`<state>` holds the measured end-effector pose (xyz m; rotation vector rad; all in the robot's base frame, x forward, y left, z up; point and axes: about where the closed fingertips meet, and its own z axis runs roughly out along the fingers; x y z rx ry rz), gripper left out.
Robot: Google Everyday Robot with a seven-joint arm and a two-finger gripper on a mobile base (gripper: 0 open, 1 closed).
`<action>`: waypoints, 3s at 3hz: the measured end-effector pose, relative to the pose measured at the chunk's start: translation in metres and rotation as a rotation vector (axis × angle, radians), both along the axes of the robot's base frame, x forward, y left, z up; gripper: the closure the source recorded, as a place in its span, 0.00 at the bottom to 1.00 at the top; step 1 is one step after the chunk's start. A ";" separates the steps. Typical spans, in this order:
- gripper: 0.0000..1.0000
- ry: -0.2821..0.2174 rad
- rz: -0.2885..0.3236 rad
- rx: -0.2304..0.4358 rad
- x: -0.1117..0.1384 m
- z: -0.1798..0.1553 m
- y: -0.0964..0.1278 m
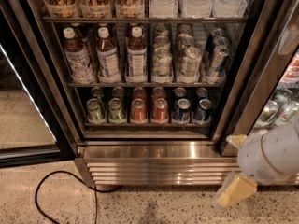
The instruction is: Pick coke can from bottom shelf of fridge
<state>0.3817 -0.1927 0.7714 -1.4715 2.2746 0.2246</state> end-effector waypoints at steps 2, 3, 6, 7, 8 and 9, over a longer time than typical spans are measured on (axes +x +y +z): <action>0.00 -0.075 -0.067 0.020 -0.020 -0.074 0.041; 0.00 -0.135 -0.156 0.026 -0.007 -0.086 0.056; 0.00 -0.220 -0.309 0.151 0.019 -0.079 0.093; 0.00 -0.197 -0.350 0.227 0.025 -0.105 0.103; 0.00 -0.195 -0.388 0.344 0.030 -0.142 0.127; 0.00 -0.233 -0.396 0.458 0.036 -0.167 0.155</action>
Offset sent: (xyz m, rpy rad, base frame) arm -0.0050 0.0588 -0.1006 0.0130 -0.1827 -0.2299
